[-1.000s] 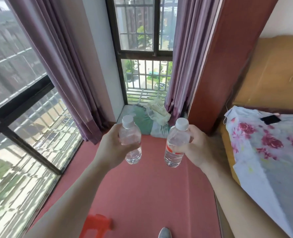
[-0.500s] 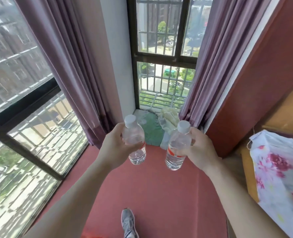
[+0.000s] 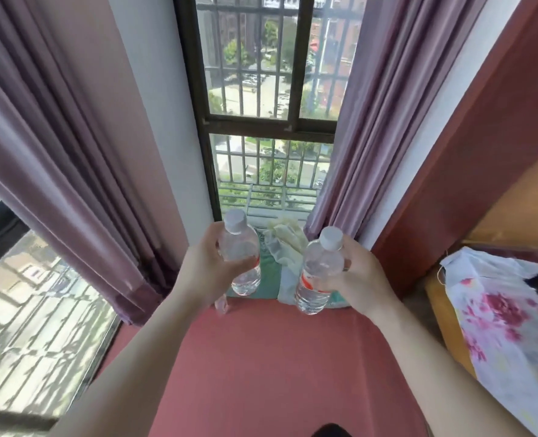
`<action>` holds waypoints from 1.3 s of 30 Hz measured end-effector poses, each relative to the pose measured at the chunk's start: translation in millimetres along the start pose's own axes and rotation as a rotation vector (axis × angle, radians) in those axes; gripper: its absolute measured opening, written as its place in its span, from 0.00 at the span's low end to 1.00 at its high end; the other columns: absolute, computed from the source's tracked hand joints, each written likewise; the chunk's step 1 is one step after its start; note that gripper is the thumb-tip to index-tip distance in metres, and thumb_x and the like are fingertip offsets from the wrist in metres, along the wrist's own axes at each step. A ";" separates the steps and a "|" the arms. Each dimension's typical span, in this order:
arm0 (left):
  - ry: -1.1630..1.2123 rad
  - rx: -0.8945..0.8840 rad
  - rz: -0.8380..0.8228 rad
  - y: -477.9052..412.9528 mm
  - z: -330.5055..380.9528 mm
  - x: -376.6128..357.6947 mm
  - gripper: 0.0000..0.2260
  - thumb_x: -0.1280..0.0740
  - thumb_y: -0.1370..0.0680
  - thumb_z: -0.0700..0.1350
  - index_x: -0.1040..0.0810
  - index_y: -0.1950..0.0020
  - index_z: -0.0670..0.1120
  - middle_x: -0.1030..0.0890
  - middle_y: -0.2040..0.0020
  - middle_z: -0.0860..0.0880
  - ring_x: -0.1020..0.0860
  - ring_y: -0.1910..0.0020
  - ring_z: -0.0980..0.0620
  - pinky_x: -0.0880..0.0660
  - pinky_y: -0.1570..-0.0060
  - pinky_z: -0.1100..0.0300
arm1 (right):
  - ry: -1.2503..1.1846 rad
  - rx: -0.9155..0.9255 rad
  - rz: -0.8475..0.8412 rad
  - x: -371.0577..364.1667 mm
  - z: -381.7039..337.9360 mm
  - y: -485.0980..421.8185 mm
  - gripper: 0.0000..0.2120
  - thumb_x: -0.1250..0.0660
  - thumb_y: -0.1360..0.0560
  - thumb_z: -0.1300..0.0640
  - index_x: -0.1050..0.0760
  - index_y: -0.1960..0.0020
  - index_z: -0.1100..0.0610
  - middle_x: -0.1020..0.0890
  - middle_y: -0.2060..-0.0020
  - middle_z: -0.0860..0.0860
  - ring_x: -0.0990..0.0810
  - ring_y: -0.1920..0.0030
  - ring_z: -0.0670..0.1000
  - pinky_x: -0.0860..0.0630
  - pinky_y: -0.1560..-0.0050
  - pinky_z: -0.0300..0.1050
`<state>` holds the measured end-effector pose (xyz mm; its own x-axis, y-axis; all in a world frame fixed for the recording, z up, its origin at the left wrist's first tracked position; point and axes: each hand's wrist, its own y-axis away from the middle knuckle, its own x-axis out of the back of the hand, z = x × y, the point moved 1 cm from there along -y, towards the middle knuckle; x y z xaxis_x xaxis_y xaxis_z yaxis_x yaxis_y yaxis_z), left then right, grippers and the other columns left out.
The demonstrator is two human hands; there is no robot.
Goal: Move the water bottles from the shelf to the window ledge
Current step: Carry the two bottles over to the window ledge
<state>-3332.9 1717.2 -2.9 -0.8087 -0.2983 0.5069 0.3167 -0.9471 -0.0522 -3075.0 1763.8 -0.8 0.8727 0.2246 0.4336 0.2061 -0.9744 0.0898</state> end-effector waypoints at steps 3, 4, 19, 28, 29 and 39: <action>0.012 0.019 -0.037 -36.7 -8.3 -5.3 0.23 0.20 0.34 0.52 0.26 0.44 0.58 0.19 0.54 0.59 0.22 0.58 0.64 0.26 0.59 0.62 | 0.015 -0.021 0.007 -6.2 3.2 -36.9 0.27 0.18 0.42 0.51 0.22 0.46 0.41 0.16 0.51 0.41 0.19 0.48 0.45 0.23 0.40 0.54; 0.011 0.029 -0.042 -48.8 -11.6 -8.6 0.23 0.20 0.34 0.52 0.26 0.44 0.58 0.19 0.53 0.59 0.22 0.57 0.65 0.27 0.59 0.62 | 0.016 -0.026 0.003 -8.6 5.8 -50.4 0.26 0.18 0.41 0.52 0.22 0.46 0.41 0.16 0.51 0.42 0.19 0.48 0.45 0.23 0.40 0.54; -0.072 0.278 -0.006 -248.0 -71.0 -71.4 0.23 0.22 0.33 0.55 0.27 0.42 0.56 0.20 0.52 0.57 0.22 0.53 0.59 0.25 0.56 0.59 | 0.017 -0.061 -0.174 -53.7 56.5 -294.5 0.25 0.18 0.39 0.54 0.24 0.49 0.37 0.18 0.52 0.36 0.22 0.49 0.37 0.28 0.50 0.38; -0.076 0.346 -0.066 -315.5 -189.1 -115.9 0.23 0.21 0.33 0.55 0.27 0.44 0.56 0.20 0.54 0.57 0.21 0.57 0.57 0.23 0.63 0.62 | 0.063 -0.177 -0.238 -143.9 146.1 -370.0 0.28 0.18 0.38 0.57 0.27 0.46 0.39 0.20 0.54 0.40 0.23 0.54 0.33 0.32 0.60 0.29; -0.066 0.352 -0.074 -320.4 -208.2 -124.1 0.22 0.21 0.33 0.54 0.27 0.45 0.57 0.20 0.54 0.57 0.21 0.57 0.58 0.23 0.65 0.63 | 0.059 -0.186 -0.243 -157.6 163.7 -377.4 0.28 0.18 0.39 0.57 0.27 0.46 0.39 0.19 0.53 0.40 0.23 0.53 0.33 0.32 0.58 0.30; -0.034 0.400 -0.090 -340.0 -471.6 -255.4 0.24 0.21 0.32 0.52 0.28 0.41 0.56 0.19 0.52 0.57 0.21 0.55 0.61 0.25 0.61 0.66 | 0.060 -0.277 -0.304 -313.0 412.3 -442.7 0.26 0.19 0.36 0.55 0.29 0.47 0.39 0.19 0.53 0.42 0.21 0.51 0.41 0.27 0.56 0.35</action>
<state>-3467.8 2059.6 -520.4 -0.8273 -0.2066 0.5224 0.4191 -0.8462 0.3291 -3256.9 2129.4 -545.9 0.7615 0.5094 0.4007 0.3162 -0.8317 0.4563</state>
